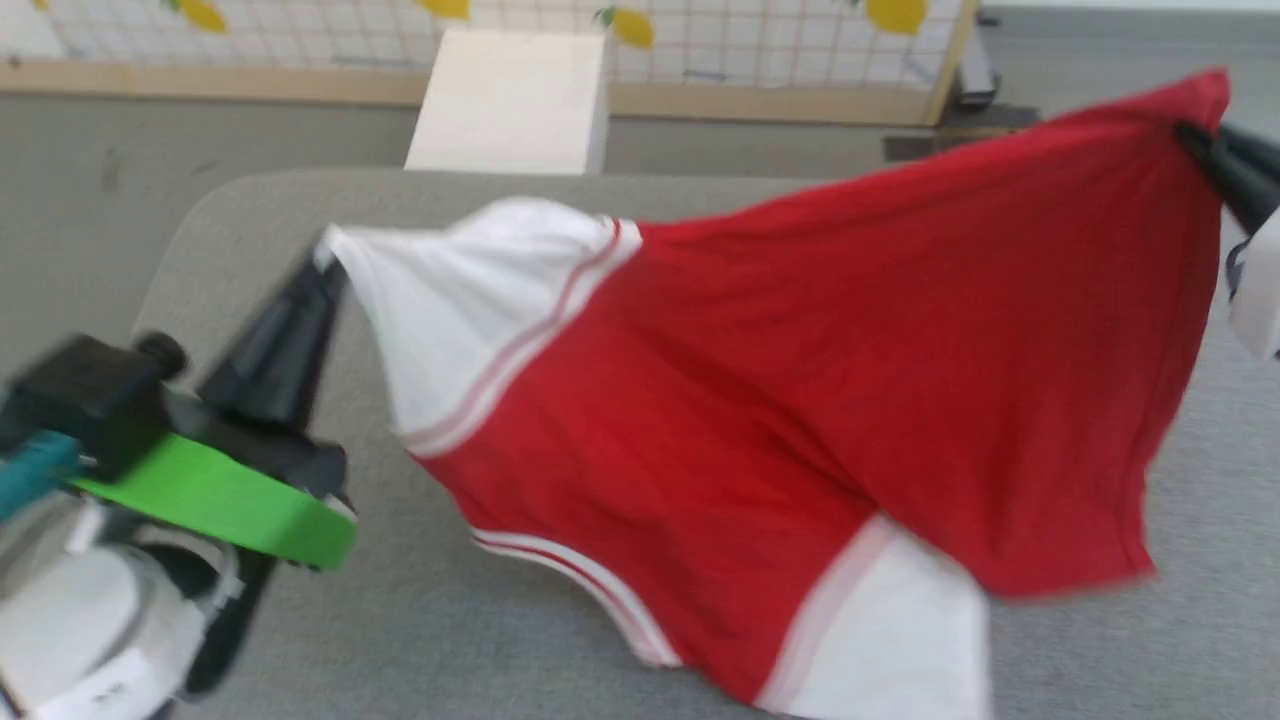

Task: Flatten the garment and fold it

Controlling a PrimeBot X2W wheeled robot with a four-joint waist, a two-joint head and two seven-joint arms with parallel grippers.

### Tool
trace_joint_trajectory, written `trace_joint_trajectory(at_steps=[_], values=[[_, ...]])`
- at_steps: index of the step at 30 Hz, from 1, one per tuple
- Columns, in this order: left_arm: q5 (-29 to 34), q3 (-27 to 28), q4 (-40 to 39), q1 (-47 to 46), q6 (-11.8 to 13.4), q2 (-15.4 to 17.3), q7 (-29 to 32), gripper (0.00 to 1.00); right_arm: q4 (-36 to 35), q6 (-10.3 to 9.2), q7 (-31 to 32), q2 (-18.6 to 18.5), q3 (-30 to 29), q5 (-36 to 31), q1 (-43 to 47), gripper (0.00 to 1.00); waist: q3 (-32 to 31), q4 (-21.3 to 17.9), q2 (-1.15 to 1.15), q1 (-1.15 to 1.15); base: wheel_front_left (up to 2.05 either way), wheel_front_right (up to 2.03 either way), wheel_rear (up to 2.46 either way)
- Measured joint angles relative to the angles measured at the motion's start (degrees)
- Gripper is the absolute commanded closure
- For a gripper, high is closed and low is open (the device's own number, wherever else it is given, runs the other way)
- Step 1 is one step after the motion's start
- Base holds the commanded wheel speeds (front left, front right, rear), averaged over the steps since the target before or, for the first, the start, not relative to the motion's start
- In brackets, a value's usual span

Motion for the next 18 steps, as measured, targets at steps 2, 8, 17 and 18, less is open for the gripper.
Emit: trace_joint_trajectory(at_steps=[2,8,17,18], values=[[0.8,1.5,-1.5,-1.3,0.5,1.0,0.0,1.0,-2.2,0.0,-0.8,-0.2,-0.7,-0.6,-0.3,1.0,-0.8,-1.1,0.0,0.0,0.0,0.0,0.0],[1.7,6.1,-6.0,-7.5,1.2,3.1,0.3,1.0,-7.8,0.0,-1.6,0.8,-4.0,-0.7,-2.2,1.0,-2.4,-4.1,0.0,0.0,0.0,0.0,0.0],[1.8,11.9,-7.6,-19.3,1.9,4.7,3.0,1.0,-13.0,0.0,-0.4,2.9,-6.7,-0.2,-6.2,1.0,-1.7,-7.3,0.0,0.0,0.0,0.0,0.0],[1.7,12.1,-7.3,-20.3,1.8,4.7,3.4,1.0,-13.2,0.0,-0.4,3.0,-6.9,-0.3,-6.8,1.0,-1.3,-7.4,0.0,0.0,0.0,0.0,0.0]])
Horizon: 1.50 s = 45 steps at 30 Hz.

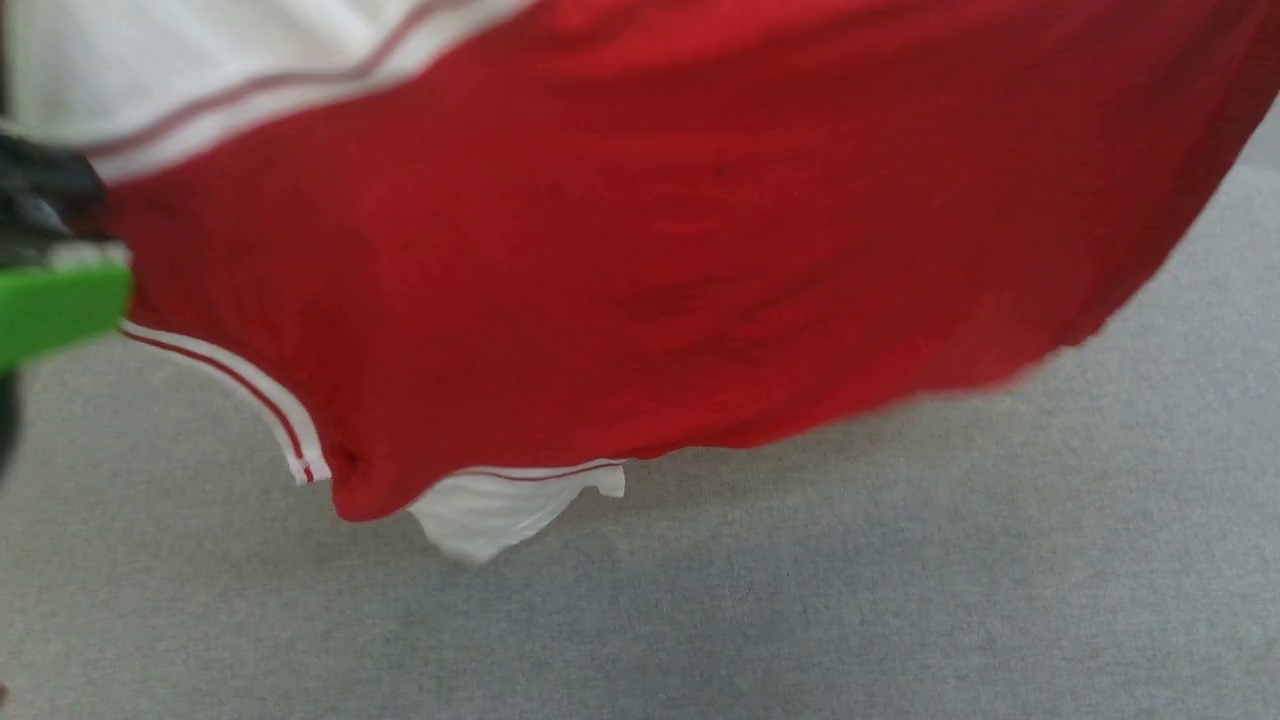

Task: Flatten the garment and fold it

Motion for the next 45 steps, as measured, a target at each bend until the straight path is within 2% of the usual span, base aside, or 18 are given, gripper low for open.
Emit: trace_joint_trajectory(at_steps=[7,11,12,20,27,30,37,41,45], values=[[0.0,0.6,4.9,-10.9,-3.6,0.1,2.6,1.0,0.7,0.0,-1.7,0.4,-0.8,-0.6,-6.7,1.0,4.7,-1.0,0.0,0.0,0.0,0.0,0.0],[1.1,-0.7,11.5,-19.4,-7.2,-0.2,4.0,1.0,4.5,0.0,-4.5,0.9,-0.3,-1.7,-12.5,1.0,8.8,-1.5,0.0,0.0,0.0,0.0,0.0],[2.6,-1.9,16.9,-26.3,-9.9,-1.5,4.5,1.0,8.9,0.0,-6.7,0.8,0.8,-2.5,-17.7,1.0,12.0,-1.8,0.0,0.0,0.0,0.0,0.0],[8.0,-6.2,32.4,-46.3,-15.9,-8.5,4.9,1.0,24.0,0.0,-13.7,0.3,6.6,-4.1,-34.1,1.0,21.2,-2.5,0.0,0.01,0.0,0.0,0.0],[11.8,-7.9,44.6,-56.8,-17.7,-13.4,1.2,1.0,37.4,0.01,-21.7,3.3,10.4,-7.0,-43.8,1.0,28.1,-2.7,0.0,0.02,0.0,0.0,0.0],[14.4,-9.1,47.9,-58.9,-18.6,-13.7,-1.3,1.0,41.4,0.01,-25.5,4.6,10.9,-8.2,-46.5,1.0,30.3,-2.5,0.0,0.01,0.0,0.0,0.0],[15.1,-10.7,54.5,-57.9,-19.6,-15.4,-5.9,1.0,49.3,0.01,-31.4,7.5,12.9,-8.5,-47.8,1.0,33.3,-0.9,0.0,0.01,0.0,0.0,0.0],[13.9,-11.2,56.2,-52.4,-19.6,-16.2,-8.1,1.0,53.2,0.01,-34.7,8.5,14.5,-8.5,-45.9,1.0,33.3,0.6,0.0,0.01,0.0,0.0,0.0],[13.1,-12.3,56.4,-42.6,-19.5,-16.3,-9.6,1.0,56.1,0.01,-38.4,10.2,17.4,-8.5,-40.5,1.0,31.9,1.4,0.0,0.01,0.0,0.0,0.0]])
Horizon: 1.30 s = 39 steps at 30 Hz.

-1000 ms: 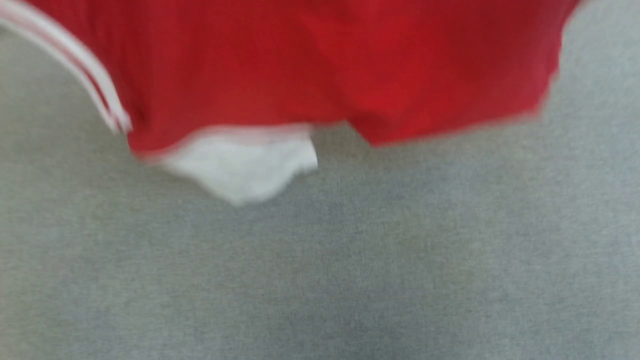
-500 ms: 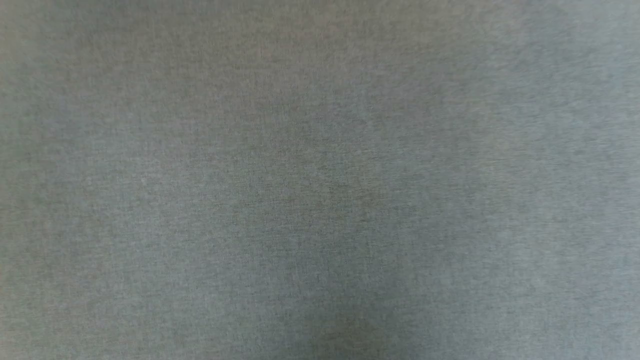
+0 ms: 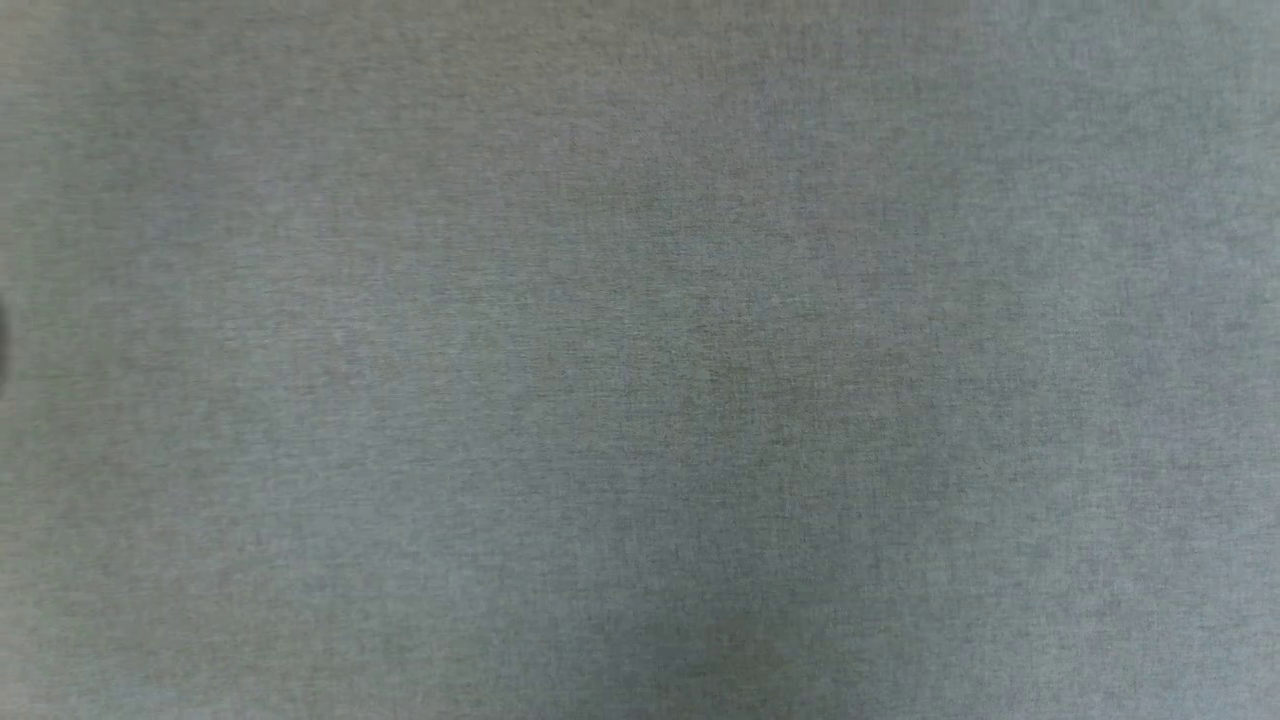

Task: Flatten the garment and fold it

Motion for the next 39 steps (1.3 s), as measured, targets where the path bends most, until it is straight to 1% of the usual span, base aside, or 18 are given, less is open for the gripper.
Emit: trace_joint_trajectory(at_steps=[4,7,12,14,16,19,24,27,30,32,34,39], values=[[-1.5,-1.4,-1.4,11.6,1.3,-0.1,-0.7,1.0,1.3,0.0,-3.2,0.3,3.0,0.4,5.9,1.0,-2.3,0.6,0.0,0.0,0.0,0.0,0.0],[-2.6,-2.5,-3.7,21.0,2.5,-0.2,-1.1,1.0,1.4,0.0,-5.0,0.3,6.5,1.0,11.7,1.0,-4.7,1.1,0.0,-0.01,0.0,0.0,0.0],[-4.6,-4.7,-7.6,35.3,3.4,0.7,-1.2,1.0,0.1,0.0,-6.5,0.0,10.2,3.6,21.4,1.0,-8.9,1.7,0.0,-0.01,0.0,0.0,0.0],[-6.0,-5.7,-8.9,40.9,3.5,1.5,-1.1,1.0,-0.6,0.0,-6.8,-0.6,11.7,4.4,25.1,1.0,-10.7,1.8,0.0,-0.01,0.0,0.0,0.0],[-8.8,-5.9,-10.3,46.8,4.1,1.7,-0.7,1.0,-1.3,0.0,-7.0,-1.7,13.2,5.4,29.3,1.0,-12.8,2.0,0.0,-0.01,0.0,0.0,0.0],[-10.1,-7.5,-12.5,53.4,4.9,3.1,0.7,1.0,-2.5,0.0,-7.0,-3.4,15.3,7.6,35.4,1.0,-15.8,2.2,0.0,-0.01,0.0,0.0,0.0],[-12.9,-8.1,-16.2,61.6,6.7,6.5,2.4,1.0,-6.0,0.0,-6.9,-5.9,18.8,11.8,43.3,1.0,-20.7,2.5,0.0,-0.02,0.0,0.0,0.0],[-14.2,-8.5,-19.0,66.0,8.0,8.6,4.0,1.0,-8.4,0.0,-6.9,-7.1,20.4,13.8,46.8,1.0,-23.5,2.8,0.0,-0.02,0.0,0.0,0.0],[-16.1,-9.2,-21.5,69.7,8.7,10.6,6.1,1.0,-10.1,0.0,-6.9,-7.8,21.0,15.0,49.4,1.0,-25.7,3.0,0.0,-0.02,0.0,0.0,0.0],[-17.2,-9.9,-23.0,71.8,8.7,11.6,7.6,1.0,-11.1,0.0,-6.8,-8.3,21.0,15.8,51.2,1.0,-27.0,3.2,0.0,-0.02,0.0,0.0,0.0],[-17.9,-11.1,-24.5,74.0,8.5,12.7,9.6,1.0,-12.0,0.0,-5.3,-9.3,21.0,16.7,53.4,1.0,-28.4,3.4,0.0,-0.02,0.0,0.0,0.0],[-21.3,-12.9,-27.9,77.8,7.9,14.0,13.2,1.0,-15.2,0.0,-1.3,-12.1,20.1,20.0,59.7,1.0,-31.2,3.8,0.0,-0.02,0.0,0.0,0.0]])
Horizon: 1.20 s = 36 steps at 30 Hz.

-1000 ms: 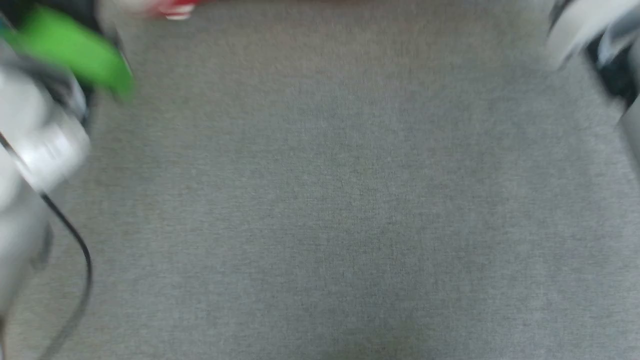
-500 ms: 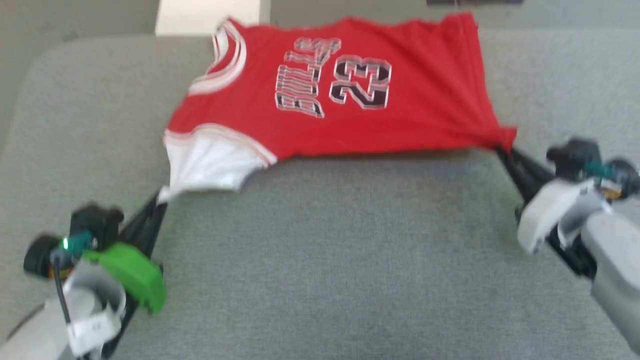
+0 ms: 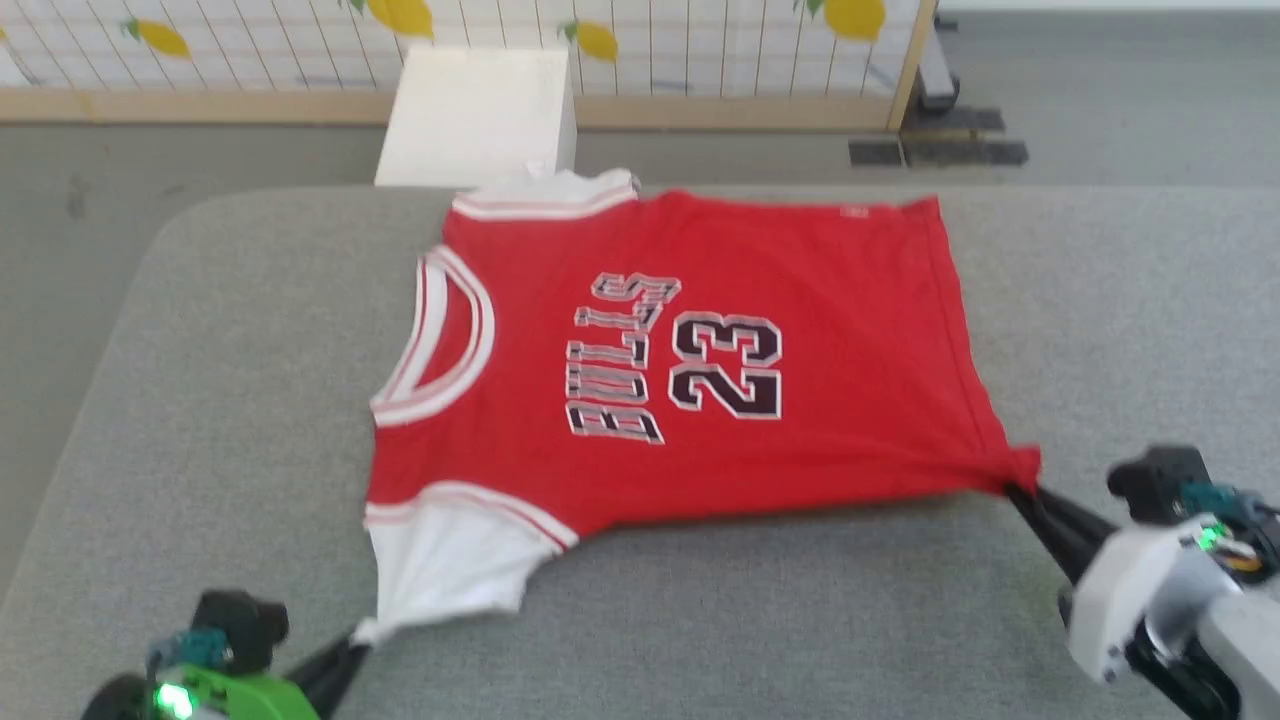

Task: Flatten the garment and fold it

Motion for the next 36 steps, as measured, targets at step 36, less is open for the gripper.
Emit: trace_joint_trajectory(at_steps=[36], values=[[-1.4,7.8,2.4,-15.4,-5.0,-4.0,-6.3,1.0,-19.6,-0.01,15.4,-2.3,-14.7,5.6,6.4,1.0,7.1,-2.0,0.0,0.0,0.0,0.0,0.0]])
